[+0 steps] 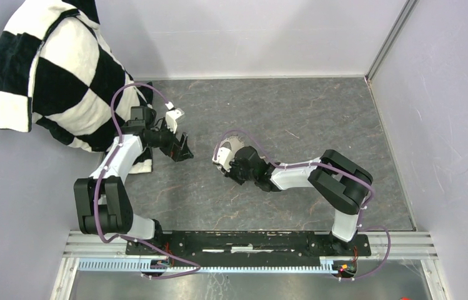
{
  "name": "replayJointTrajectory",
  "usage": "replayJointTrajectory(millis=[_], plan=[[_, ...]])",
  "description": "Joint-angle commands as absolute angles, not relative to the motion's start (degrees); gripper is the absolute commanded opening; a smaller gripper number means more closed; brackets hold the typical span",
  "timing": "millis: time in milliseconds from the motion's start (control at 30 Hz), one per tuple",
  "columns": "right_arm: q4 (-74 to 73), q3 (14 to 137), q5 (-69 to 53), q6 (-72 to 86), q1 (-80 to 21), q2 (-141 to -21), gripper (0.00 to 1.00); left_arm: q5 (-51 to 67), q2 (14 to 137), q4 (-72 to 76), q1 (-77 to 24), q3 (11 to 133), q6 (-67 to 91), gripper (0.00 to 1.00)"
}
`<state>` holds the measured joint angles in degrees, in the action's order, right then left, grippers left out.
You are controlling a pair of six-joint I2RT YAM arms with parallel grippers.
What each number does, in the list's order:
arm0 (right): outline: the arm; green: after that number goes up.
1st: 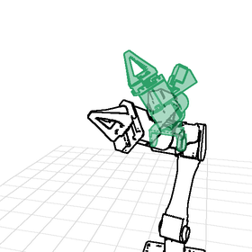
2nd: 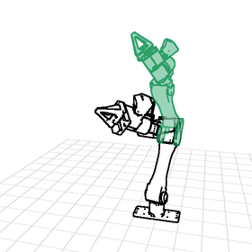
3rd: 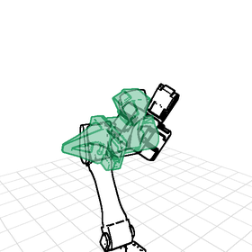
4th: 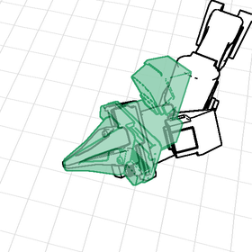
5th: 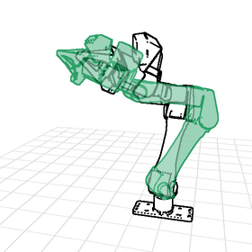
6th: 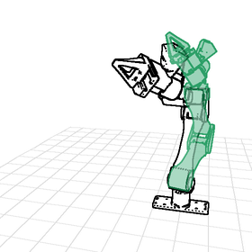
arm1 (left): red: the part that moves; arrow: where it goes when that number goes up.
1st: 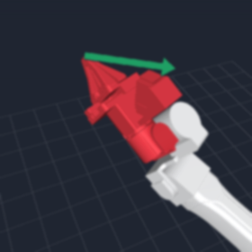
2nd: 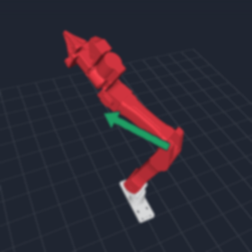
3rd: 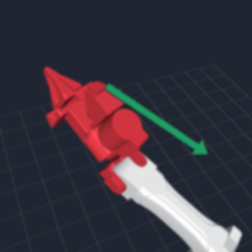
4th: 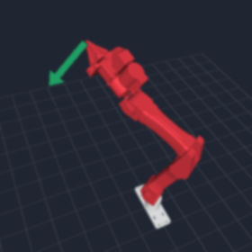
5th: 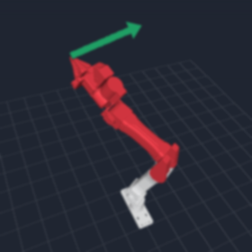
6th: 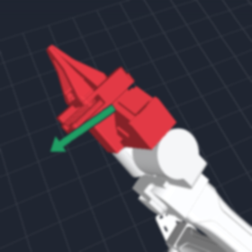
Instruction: Put the keys on the keyring
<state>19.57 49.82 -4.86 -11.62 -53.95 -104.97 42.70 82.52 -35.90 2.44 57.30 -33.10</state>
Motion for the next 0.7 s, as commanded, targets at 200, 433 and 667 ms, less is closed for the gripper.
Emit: replayJointTrajectory(millis=[200,433,667], plan=[[19.12,53.26,-8.27,-15.89,-54.32,-99.29,0.0,50.57,78.22,-42.16,2.42,60.01,-45.54,0.99],[13.64,57.22,-18.97,-18.76,-54.23,-92.51,0.0,55.01,74.41,-54.66,0.73,63.13,-61.77,0.96],[10.02,58.89,-26.25,-19.76,-54.23,-88.24,0.0,55.05,72.33,-68.94,-4.54,68.04,-72.54,0.9]])
